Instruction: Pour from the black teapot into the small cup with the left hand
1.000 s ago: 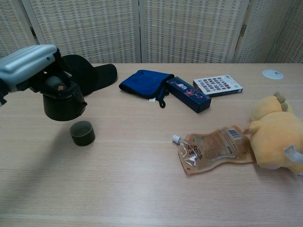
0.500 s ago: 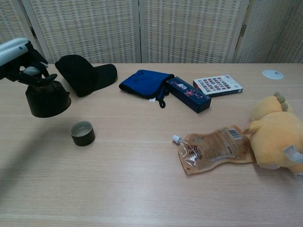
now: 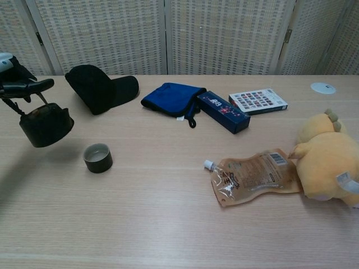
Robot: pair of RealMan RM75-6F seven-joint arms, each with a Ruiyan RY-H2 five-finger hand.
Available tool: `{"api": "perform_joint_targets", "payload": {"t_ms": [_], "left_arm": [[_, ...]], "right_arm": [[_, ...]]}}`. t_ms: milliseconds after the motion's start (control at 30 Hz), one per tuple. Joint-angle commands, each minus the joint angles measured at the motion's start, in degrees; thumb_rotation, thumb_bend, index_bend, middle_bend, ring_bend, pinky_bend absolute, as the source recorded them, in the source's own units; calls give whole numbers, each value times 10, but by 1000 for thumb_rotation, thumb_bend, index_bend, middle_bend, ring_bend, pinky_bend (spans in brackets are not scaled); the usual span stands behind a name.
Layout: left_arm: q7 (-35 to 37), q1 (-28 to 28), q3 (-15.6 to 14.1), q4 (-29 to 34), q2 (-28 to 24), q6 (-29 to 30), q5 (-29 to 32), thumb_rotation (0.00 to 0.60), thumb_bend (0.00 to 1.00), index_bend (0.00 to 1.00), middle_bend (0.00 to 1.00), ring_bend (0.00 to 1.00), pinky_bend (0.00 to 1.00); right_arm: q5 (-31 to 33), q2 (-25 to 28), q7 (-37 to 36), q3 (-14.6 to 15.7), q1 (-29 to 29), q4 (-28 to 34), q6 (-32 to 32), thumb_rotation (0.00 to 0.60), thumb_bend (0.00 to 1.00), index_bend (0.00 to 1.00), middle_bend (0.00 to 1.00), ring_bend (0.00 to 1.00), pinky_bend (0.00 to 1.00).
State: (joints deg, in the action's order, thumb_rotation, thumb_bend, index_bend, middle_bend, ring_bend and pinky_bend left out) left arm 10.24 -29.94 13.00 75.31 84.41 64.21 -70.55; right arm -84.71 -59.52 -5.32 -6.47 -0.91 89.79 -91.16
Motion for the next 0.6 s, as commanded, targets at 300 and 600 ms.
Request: {"api": "perform_joint_targets", "payload": {"t_ms": [300, 600], "left_arm": [[-30, 2, -20, -50, 17, 4, -18, 275, 262, 999, 1000, 914, 445], [-69, 2, -32, -71, 23, -2, -23, 244, 230, 971, 1000, 883, 422]], "right_arm": [[2, -1, -3, 2, -3, -3, -3, 600, 110, 237, 285, 223, 225], [1, -1, -6, 3, -5, -5, -5, 600, 111, 237, 285, 223, 226]]}}
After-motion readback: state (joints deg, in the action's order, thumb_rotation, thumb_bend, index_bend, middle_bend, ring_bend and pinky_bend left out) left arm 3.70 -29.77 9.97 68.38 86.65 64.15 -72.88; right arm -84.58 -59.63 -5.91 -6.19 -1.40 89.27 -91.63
